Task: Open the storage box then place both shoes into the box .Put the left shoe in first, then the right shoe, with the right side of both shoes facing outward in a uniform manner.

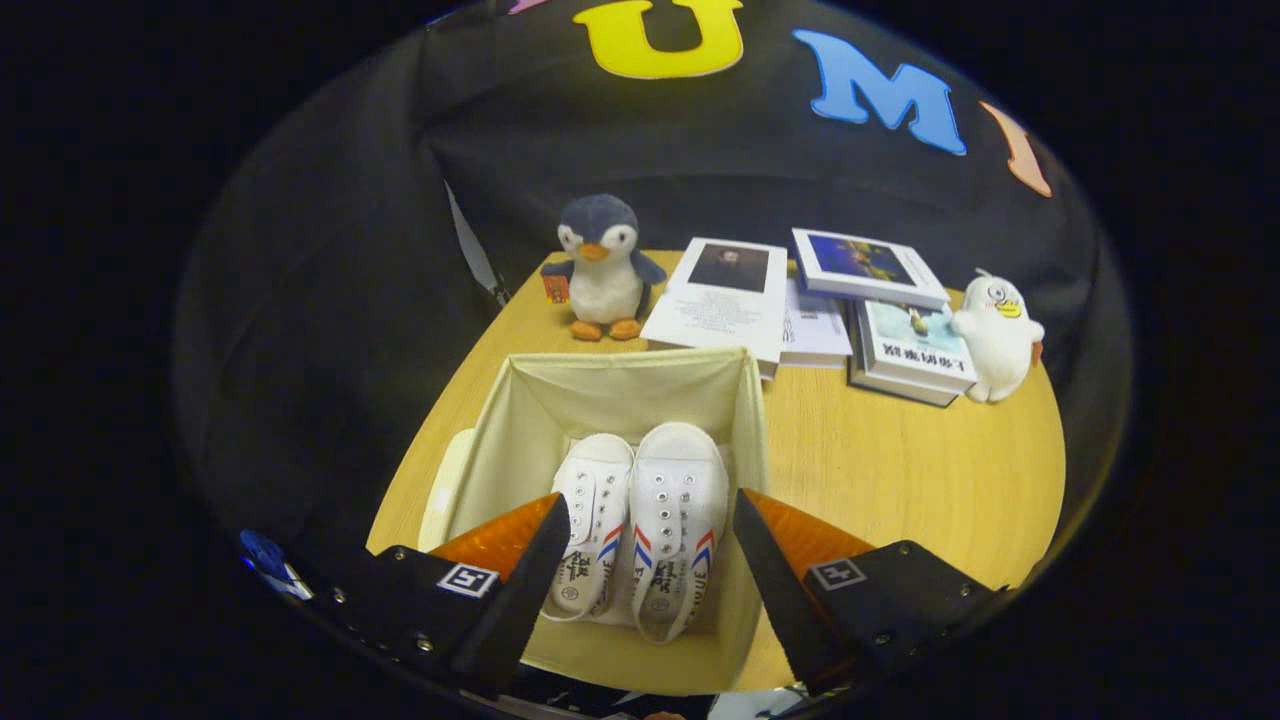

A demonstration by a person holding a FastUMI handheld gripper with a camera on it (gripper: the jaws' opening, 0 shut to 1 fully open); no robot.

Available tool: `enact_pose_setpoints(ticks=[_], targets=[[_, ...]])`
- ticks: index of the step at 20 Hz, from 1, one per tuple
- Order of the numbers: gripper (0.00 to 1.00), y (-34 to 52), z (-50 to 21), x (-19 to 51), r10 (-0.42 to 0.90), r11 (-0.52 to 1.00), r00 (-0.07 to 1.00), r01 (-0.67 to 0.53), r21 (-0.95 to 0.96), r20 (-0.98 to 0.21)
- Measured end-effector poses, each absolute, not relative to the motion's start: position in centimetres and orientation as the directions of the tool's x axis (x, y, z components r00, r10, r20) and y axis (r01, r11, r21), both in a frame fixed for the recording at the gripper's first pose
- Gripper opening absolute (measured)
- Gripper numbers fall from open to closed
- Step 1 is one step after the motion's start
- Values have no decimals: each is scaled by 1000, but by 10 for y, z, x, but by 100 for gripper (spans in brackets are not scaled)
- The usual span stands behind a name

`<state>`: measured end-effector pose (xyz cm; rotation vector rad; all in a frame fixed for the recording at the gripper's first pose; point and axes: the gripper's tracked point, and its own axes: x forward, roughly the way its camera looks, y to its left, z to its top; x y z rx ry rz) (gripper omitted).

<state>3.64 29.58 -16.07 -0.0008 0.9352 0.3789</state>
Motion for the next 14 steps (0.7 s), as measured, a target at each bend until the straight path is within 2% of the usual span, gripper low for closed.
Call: enact_pose_setpoints(ticks=[5, 14], targets=[[98, 247, -114, 30, 316, 935, 617, -331, 127, -721], [98, 136, -78, 21, 259, 964, 750, -234, 123, -608]])
